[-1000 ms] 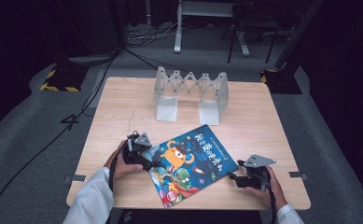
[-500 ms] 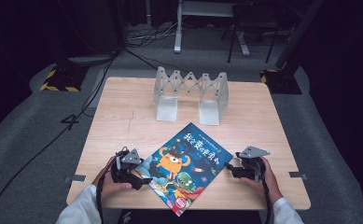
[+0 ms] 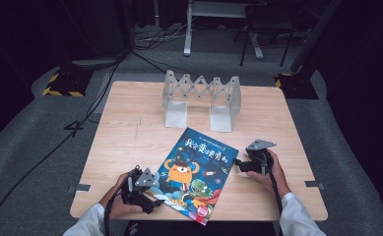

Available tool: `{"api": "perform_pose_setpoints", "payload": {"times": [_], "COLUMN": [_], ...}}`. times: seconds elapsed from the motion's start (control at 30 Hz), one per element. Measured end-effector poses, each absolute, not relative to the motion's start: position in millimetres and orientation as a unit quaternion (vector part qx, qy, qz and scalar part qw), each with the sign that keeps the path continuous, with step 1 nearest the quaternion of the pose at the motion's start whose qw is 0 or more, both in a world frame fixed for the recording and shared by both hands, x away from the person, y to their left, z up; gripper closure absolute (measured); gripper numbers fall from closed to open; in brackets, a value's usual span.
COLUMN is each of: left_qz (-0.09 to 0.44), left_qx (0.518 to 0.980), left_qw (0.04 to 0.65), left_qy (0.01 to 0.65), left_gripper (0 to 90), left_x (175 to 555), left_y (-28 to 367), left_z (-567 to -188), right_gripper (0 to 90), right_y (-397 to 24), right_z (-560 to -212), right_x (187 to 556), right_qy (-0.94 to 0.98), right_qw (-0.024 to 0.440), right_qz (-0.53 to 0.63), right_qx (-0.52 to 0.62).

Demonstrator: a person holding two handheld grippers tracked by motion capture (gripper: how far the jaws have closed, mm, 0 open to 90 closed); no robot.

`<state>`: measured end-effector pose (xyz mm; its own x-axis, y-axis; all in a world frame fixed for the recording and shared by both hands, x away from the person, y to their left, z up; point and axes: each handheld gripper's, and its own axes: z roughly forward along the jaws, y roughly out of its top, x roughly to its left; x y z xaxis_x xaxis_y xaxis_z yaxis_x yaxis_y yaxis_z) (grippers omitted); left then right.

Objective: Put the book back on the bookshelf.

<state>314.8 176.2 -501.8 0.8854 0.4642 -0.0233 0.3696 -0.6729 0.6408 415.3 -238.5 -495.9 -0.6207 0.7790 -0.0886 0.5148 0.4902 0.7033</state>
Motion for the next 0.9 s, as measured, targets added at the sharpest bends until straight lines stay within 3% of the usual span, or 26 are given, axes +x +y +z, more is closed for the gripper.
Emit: {"api": "perform_pose_setpoints", "payload": {"times": [0.23, 0.37, 0.47, 0.9], "left_qz": [0.066, 0.056, 0.061, 0.017], "left_qx": [0.909, 0.906, 0.908, 0.902], "left_qw": [0.339, 0.348, 0.346, 0.371], "left_qy": [0.232, 0.232, 0.228, 0.22], "left_gripper": [7.0, 7.3, 7.3, 9.7], "left_x": [310, 307, 306, 302], "left_y": [170, 164, 159, 153], "left_z": [-502, -502, -502, -502], "right_gripper": [28.2, 28.3, 29.3, 26.9], "right_y": [-239, -236, -229, -232], "right_z": [-496, -497, -497, -498], "right_x": [396, 355, 346, 376], "right_qy": [0.847, 0.865, 0.868, 0.854], "right_qw": [0.177, 0.143, 0.143, 0.152], "right_qz": [0.329, 0.345, 0.348, 0.342], "right_qx": [0.378, 0.335, 0.323, 0.361]}}
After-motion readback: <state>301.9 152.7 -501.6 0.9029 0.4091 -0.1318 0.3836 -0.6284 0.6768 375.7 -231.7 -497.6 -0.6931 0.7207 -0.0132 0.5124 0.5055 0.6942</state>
